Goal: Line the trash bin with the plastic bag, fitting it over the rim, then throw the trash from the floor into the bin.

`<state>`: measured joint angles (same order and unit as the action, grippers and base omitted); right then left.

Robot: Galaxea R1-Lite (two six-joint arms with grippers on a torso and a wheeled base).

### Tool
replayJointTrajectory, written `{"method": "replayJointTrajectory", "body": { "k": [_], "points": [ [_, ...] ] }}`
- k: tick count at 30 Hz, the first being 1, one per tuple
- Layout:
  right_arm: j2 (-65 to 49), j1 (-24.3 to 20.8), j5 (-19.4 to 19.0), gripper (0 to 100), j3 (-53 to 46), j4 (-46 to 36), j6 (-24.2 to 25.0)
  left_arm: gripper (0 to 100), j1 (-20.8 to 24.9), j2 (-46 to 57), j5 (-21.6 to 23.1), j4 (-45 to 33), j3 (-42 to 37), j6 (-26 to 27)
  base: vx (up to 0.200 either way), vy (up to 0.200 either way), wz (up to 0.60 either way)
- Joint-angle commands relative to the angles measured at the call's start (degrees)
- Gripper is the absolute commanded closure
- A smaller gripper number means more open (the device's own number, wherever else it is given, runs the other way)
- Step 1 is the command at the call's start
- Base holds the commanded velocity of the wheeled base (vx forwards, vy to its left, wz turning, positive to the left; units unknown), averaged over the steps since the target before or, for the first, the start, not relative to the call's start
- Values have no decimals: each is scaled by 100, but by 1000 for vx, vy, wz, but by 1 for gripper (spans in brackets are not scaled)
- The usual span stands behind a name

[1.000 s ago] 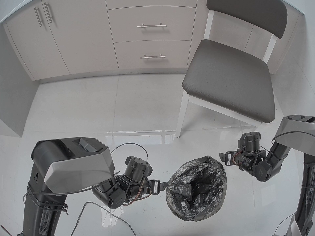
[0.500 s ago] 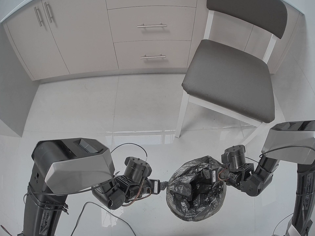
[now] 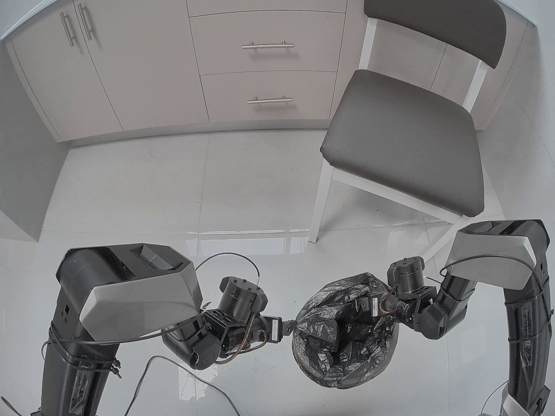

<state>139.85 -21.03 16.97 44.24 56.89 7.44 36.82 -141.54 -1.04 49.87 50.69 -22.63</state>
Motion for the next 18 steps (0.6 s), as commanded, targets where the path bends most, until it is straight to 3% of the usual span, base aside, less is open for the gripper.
{"method": "replayJointTrajectory", "body": {
  "k": [1, 18],
  "points": [
    [95, 11, -1, 0, 15, -3, -5, 0, 1, -5, -2, -4, -6, -5, 0, 0, 0],
    [-1628, -50, -71, 0, -1023, 67, 47, 0, 1, -5, -2, 5, -6, -5, 0, 0, 0]
  ]
}}
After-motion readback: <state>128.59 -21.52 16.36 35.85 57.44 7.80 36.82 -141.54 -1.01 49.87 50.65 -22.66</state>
